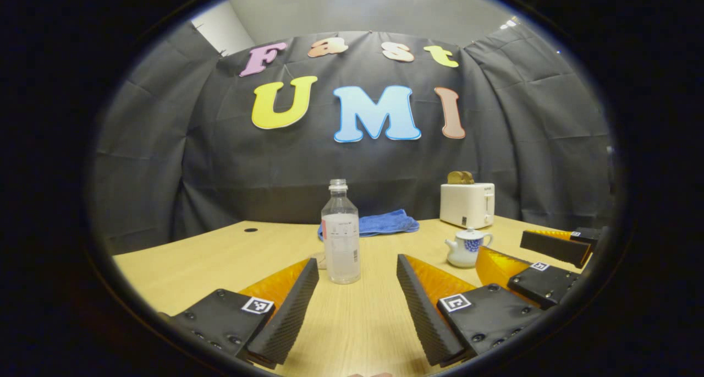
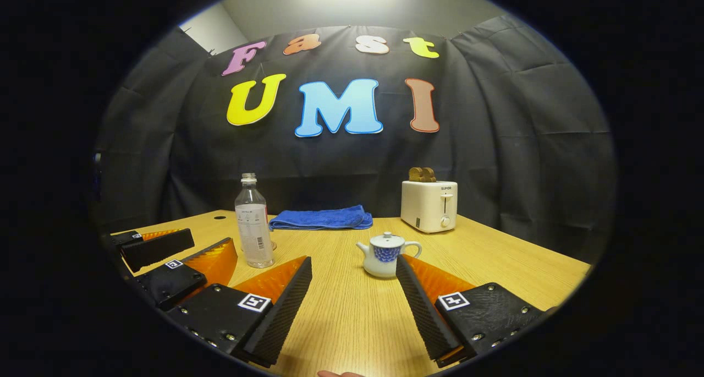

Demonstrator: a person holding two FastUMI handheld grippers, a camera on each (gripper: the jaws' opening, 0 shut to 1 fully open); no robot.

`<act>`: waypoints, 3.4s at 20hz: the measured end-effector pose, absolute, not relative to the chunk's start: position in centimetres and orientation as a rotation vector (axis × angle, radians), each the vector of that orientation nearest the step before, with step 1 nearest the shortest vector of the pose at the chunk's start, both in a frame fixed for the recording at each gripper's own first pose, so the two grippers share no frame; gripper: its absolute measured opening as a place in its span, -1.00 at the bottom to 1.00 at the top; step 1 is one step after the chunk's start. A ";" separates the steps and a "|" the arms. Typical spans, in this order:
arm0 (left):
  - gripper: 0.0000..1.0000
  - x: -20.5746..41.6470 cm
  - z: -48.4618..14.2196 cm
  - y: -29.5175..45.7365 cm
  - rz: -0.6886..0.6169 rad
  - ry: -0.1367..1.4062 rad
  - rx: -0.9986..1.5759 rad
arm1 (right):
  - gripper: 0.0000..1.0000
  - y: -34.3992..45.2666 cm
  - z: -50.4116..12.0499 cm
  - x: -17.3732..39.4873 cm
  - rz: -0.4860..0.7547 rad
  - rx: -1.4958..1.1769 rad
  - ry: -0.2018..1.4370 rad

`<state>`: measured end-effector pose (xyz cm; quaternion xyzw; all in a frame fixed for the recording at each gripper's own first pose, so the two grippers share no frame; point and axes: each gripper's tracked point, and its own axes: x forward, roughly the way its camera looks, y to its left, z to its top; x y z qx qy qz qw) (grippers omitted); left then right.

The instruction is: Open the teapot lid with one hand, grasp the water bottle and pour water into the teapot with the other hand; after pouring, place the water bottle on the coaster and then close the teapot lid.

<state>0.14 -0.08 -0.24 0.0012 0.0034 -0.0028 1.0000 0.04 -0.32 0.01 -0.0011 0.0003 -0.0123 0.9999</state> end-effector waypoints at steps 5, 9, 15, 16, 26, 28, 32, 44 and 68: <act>0.99 0.2 0.0 -0.2 -0.019 -0.001 0.003 | 0.90 0.0 0.0 0.2 0.019 -0.004 -0.005; 0.99 0.9 -0.2 -0.3 -0.019 0.015 0.034 | 0.89 -0.3 0.3 0.5 0.000 -0.044 -0.003; 0.99 4.7 3.2 1.0 -0.012 -0.005 0.011 | 0.90 -1.2 0.6 2.1 -0.023 0.028 0.036; 0.99 4.9 3.4 1.2 -0.011 -0.006 0.008 | 0.89 -1.6 0.6 3.2 -0.030 0.035 0.046; 0.99 5.3 2.7 2.7 -0.004 0.019 0.014 | 0.12 -3.7 -0.6 9.4 -0.070 -0.014 0.110; 0.99 5.3 2.7 3.1 0.001 0.018 0.013 | -0.25 -3.7 -0.1 10.3 -0.073 -0.019 0.099; 1.00 5.6 2.7 3.4 0.005 0.015 0.028 | -0.71 -4.2 0.1 11.3 -0.111 -0.035 0.092; 0.99 6.3 2.5 3.3 -0.003 0.020 0.035 | -0.54 -3.4 -1.0 12.5 -0.089 -0.050 0.138; 0.99 9.0 1.2 2.6 -0.008 0.034 0.035 | -0.88 -3.7 1.6 9.1 -0.058 -0.014 0.064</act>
